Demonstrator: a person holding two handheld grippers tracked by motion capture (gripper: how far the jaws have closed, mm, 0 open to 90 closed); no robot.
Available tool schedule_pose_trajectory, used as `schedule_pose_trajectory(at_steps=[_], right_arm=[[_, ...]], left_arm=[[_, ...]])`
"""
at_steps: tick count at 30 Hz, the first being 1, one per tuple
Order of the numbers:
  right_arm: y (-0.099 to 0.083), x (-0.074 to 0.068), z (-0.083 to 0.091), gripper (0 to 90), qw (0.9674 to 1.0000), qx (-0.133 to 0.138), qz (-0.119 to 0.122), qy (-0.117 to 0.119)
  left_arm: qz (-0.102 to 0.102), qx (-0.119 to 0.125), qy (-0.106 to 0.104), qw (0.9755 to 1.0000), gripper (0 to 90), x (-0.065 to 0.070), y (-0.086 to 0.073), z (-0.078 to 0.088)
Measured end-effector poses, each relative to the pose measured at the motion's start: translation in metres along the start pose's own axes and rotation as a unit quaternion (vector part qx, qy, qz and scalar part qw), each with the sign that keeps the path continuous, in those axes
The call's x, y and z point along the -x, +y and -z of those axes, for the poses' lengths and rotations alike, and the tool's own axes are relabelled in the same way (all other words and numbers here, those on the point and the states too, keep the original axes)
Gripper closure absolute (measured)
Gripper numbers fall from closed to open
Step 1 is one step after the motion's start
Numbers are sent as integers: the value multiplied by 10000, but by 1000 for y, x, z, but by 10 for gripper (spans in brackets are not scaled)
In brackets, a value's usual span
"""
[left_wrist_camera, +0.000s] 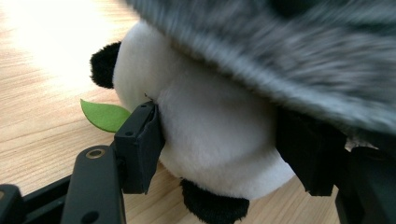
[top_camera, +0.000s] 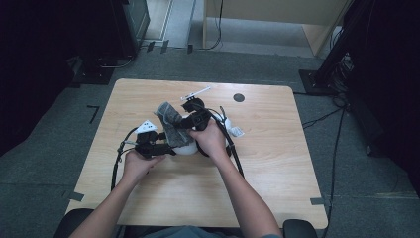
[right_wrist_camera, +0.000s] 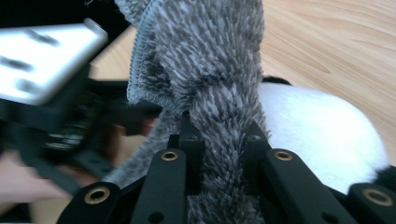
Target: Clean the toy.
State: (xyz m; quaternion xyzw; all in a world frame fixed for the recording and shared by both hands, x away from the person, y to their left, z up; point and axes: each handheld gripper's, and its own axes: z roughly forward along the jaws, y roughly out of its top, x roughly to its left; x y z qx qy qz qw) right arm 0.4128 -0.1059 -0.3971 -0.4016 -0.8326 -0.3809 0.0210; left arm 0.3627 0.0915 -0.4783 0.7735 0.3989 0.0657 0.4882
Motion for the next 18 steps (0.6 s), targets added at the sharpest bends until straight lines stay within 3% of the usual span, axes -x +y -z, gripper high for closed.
schedule_pose_trajectory(at_steps=[8,12,18], right_arm=[[-10,7,8,764,10000,37,-18,-91],[-14,14,25,762,9995,24,20,-312],[-26,31,55,759,9985,184,-148,-494]], left_arm=[[-91,-86,105,9999,393,3,1,-2],[-56,-91,99,9999,408,3,1,-3],[-39,-137,101,9998,441,3,2,-3]])
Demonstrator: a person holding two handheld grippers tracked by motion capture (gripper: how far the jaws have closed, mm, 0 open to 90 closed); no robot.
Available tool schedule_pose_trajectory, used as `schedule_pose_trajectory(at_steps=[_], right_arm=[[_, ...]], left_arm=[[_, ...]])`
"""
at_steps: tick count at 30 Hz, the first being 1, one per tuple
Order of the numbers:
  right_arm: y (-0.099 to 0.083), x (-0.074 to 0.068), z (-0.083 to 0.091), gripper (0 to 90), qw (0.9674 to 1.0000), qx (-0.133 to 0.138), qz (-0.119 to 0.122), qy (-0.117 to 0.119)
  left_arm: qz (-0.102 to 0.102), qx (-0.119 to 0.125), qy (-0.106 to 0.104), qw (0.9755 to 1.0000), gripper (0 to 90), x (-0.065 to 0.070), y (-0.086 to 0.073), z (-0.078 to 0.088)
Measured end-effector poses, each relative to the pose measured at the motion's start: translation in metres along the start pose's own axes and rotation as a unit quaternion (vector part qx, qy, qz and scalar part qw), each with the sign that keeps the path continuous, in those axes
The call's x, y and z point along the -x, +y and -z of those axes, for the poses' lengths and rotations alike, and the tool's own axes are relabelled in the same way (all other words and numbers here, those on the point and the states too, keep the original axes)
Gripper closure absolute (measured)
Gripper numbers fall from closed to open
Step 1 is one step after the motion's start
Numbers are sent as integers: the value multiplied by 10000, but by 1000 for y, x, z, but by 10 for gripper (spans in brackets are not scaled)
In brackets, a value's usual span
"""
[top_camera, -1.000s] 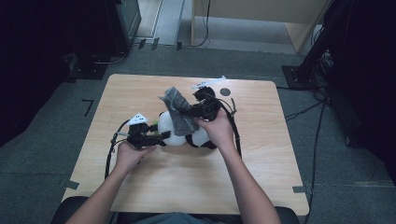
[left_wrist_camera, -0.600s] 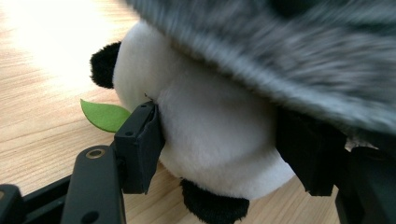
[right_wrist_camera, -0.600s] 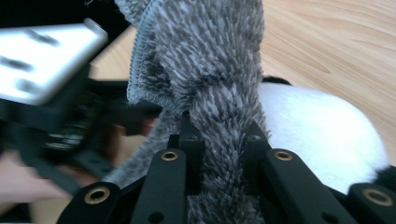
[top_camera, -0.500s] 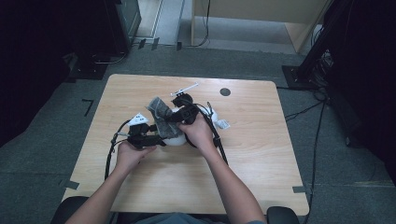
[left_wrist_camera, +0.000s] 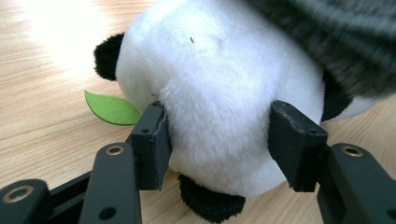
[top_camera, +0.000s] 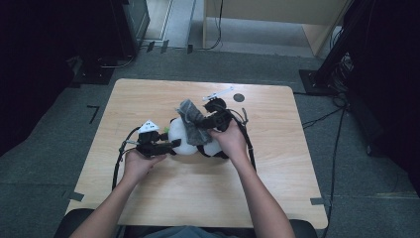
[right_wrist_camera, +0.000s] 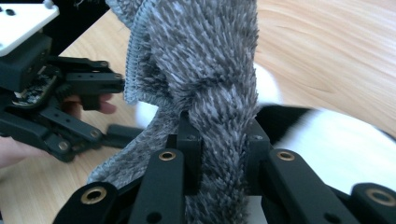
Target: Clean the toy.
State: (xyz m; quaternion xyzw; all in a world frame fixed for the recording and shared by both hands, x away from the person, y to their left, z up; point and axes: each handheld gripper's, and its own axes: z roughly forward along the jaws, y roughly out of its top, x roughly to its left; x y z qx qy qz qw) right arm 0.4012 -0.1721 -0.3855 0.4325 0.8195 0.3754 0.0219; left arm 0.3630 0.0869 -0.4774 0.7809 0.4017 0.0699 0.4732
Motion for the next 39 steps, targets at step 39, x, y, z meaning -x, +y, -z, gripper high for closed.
schedule_pose_trajectory(at_steps=[39], right_arm=[[-85,90,37,762,9877,469,-1326,-678]], left_arm=[[253,48,-189,9995,496,4,1,5]])
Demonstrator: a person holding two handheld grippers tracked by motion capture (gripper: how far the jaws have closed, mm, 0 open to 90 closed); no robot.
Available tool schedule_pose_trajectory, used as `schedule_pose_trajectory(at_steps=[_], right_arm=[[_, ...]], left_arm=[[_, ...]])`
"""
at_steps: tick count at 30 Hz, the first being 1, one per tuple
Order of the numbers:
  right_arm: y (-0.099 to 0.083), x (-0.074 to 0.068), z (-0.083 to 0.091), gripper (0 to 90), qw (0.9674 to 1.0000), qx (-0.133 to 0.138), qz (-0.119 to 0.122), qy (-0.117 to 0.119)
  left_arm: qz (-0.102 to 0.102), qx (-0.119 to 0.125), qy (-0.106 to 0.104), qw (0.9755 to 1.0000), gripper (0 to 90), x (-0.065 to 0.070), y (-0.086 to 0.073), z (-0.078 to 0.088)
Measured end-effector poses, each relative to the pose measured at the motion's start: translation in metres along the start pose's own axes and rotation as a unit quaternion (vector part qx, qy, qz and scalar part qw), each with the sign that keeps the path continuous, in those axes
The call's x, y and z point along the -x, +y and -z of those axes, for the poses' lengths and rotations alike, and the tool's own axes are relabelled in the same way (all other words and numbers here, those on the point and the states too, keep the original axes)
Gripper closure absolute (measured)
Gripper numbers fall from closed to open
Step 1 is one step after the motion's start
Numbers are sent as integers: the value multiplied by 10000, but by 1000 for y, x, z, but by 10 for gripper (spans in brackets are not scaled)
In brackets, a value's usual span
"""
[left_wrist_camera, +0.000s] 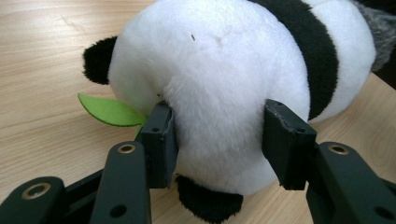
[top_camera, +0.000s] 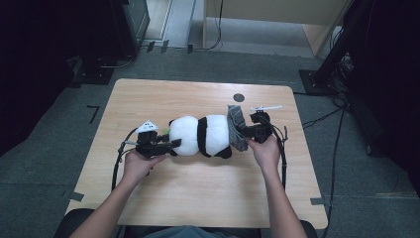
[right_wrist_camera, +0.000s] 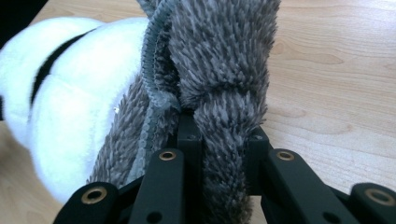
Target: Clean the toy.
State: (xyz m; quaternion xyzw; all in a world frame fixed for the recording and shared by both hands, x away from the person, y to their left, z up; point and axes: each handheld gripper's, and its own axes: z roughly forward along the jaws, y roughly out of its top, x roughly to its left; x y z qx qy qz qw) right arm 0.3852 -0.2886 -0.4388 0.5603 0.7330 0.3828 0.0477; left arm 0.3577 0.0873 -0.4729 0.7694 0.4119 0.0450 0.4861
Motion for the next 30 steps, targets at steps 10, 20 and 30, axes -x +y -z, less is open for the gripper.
schedule_pose_trajectory(at_steps=[10,20,30], right_arm=[[-21,6,-29,768,9988,-457,-151,-63],[-22,13,-33,759,9982,-574,-55,-145],[-20,11,-30,761,9985,-528,24,-146]], left_arm=[[-139,-115,55,9998,391,-2,0,-2],[-195,-27,-190,9996,312,-11,16,10],[-761,-295,-382,9959,253,-28,36,-8]])
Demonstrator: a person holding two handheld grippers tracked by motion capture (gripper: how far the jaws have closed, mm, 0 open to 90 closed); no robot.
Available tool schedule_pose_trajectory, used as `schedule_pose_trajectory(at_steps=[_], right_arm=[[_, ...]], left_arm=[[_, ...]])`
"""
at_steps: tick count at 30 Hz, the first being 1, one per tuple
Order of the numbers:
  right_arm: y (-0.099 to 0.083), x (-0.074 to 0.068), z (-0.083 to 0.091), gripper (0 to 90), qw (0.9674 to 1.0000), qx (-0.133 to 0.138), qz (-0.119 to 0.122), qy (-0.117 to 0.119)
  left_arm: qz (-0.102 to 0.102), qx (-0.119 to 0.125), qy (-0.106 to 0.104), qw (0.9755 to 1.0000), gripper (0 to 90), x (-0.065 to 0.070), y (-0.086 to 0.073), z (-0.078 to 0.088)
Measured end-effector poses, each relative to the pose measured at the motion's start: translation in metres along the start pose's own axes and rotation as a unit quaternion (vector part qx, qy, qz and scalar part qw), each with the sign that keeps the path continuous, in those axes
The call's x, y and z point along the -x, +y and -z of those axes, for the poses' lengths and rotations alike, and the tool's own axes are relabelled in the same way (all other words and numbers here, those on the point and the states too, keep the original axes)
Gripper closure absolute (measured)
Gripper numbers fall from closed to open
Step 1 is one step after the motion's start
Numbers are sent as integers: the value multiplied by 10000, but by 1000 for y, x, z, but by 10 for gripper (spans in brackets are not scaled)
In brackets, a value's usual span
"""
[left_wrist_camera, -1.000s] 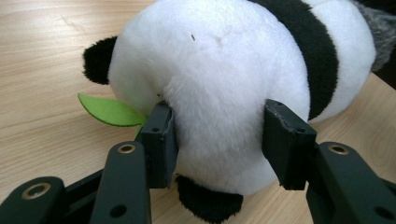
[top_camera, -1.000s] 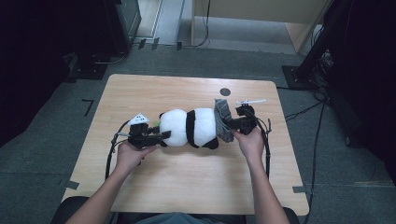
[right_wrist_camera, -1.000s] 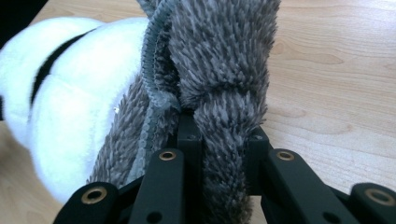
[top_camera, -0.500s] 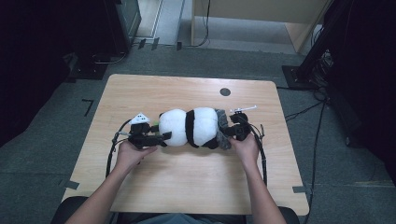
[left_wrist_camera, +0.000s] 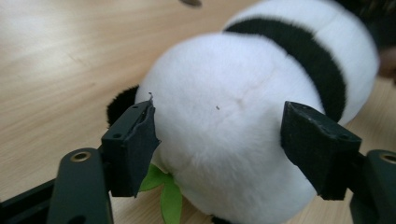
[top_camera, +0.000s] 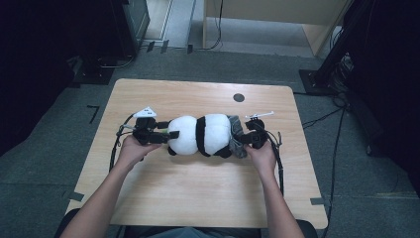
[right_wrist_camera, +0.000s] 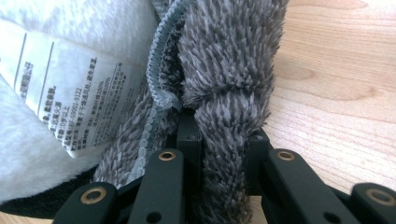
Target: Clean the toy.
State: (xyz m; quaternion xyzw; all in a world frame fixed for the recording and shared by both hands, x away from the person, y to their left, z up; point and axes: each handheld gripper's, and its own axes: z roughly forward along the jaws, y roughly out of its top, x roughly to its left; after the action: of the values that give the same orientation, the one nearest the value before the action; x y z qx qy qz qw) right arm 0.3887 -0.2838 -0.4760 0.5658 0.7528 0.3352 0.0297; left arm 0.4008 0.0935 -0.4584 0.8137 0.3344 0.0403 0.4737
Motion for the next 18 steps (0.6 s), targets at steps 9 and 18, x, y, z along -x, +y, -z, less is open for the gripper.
schedule_pose_trajectory(at_steps=[9,18], right_arm=[[5,-8,-9,781,9999,-15,147,-75],[3,-18,44,773,9971,662,348,-103]], left_arm=[[35,-7,-220,9998,162,-11,-5,-16],[111,-77,-160,9998,423,-8,-4,-10]])
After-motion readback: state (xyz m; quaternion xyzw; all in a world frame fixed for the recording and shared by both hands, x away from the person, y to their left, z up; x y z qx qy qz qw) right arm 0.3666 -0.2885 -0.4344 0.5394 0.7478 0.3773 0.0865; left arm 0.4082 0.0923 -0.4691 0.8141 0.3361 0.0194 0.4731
